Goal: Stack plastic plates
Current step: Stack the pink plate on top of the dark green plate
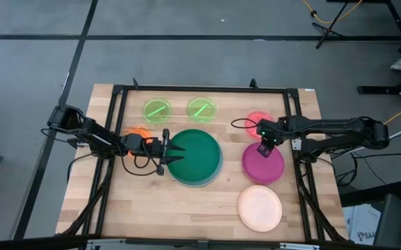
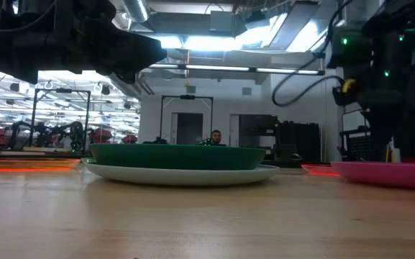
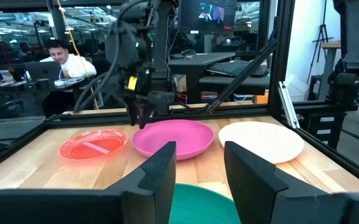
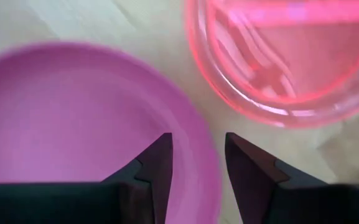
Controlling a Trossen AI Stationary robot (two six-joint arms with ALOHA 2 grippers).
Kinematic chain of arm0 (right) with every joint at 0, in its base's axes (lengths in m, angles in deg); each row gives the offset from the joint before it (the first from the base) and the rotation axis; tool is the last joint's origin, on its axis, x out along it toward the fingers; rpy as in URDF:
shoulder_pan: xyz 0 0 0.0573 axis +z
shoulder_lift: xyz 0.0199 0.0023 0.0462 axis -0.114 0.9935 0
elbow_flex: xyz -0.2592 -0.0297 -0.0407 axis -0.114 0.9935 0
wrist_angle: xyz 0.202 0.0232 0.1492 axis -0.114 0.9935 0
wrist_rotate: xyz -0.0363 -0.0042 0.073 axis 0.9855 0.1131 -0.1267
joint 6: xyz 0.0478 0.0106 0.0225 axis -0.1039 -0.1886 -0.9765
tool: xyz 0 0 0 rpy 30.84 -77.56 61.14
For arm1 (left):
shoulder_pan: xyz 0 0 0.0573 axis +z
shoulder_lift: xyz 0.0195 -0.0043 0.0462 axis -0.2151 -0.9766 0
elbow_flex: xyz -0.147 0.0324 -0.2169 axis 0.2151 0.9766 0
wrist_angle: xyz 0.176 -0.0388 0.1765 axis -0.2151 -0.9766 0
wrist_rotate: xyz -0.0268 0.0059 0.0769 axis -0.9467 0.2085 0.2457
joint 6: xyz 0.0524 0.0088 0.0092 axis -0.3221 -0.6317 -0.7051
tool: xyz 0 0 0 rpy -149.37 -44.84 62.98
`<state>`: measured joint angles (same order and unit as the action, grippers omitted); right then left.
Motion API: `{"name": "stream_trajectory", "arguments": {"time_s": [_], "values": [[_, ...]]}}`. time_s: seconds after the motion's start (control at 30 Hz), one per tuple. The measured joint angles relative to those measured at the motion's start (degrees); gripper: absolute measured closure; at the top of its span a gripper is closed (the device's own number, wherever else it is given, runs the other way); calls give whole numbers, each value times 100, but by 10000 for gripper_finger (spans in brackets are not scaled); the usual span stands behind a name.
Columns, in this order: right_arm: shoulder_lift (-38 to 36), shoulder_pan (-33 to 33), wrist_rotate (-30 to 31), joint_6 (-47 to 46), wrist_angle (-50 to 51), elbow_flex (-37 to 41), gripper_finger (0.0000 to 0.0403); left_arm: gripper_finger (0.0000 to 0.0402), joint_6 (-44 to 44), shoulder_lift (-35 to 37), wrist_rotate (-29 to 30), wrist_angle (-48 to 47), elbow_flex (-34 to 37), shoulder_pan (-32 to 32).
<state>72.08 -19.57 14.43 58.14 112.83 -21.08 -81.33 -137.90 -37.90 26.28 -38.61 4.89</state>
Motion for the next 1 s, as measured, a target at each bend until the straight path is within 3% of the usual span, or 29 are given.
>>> {"name": "stream_trajectory", "arguments": {"time_s": [0.1, 0.27, 0.73, 1.0], "values": [[146, -194, -80, 0, 37, 122, 265, 272, 1, 0, 0, 2, 0, 0], [273, -316, -716, 236, -182, 224, 265, 272, 2, 0, 0, 4, 0, 0], [748, -314, -986, 330, -617, 369, 266, 272, 2, 0, 0, 4, 0, -2], [826, -314, -912, 319, -626, 369, 340, 272, 2, 0, 0, 2, 0, -2]]}}
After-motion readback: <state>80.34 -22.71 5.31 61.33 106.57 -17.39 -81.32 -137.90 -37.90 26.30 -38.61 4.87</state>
